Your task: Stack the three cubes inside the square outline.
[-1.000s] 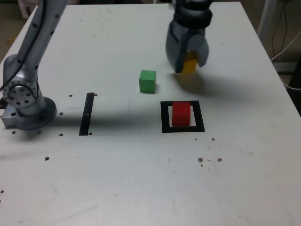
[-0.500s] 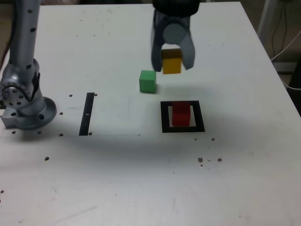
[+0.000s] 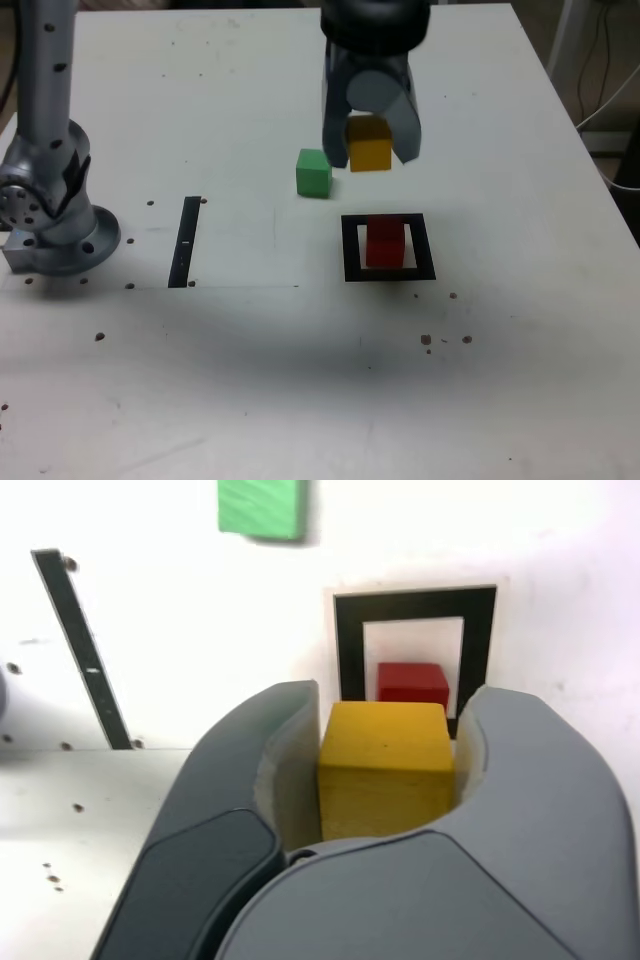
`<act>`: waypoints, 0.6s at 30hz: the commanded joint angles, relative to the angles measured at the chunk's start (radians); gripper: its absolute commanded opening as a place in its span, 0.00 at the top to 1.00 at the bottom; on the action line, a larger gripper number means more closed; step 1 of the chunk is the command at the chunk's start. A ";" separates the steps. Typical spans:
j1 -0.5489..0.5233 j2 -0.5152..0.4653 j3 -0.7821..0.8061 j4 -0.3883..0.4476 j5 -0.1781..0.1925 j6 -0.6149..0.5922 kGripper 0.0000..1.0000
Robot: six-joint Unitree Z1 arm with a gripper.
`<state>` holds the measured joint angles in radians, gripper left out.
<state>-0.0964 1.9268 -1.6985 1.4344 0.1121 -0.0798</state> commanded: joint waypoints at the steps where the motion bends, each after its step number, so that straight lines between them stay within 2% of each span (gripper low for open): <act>1: -0.025 0.009 -0.004 -0.001 0.010 -0.034 0.70; 7: -0.051 0.027 -0.023 -0.002 -0.005 -0.081 0.71; 15: -0.051 0.084 -0.057 0.003 -0.070 -0.100 0.71; 18: -0.051 0.094 -0.055 0.003 -0.068 -0.097 0.71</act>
<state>-0.1456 2.0121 -1.7498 1.4364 0.0393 -0.1792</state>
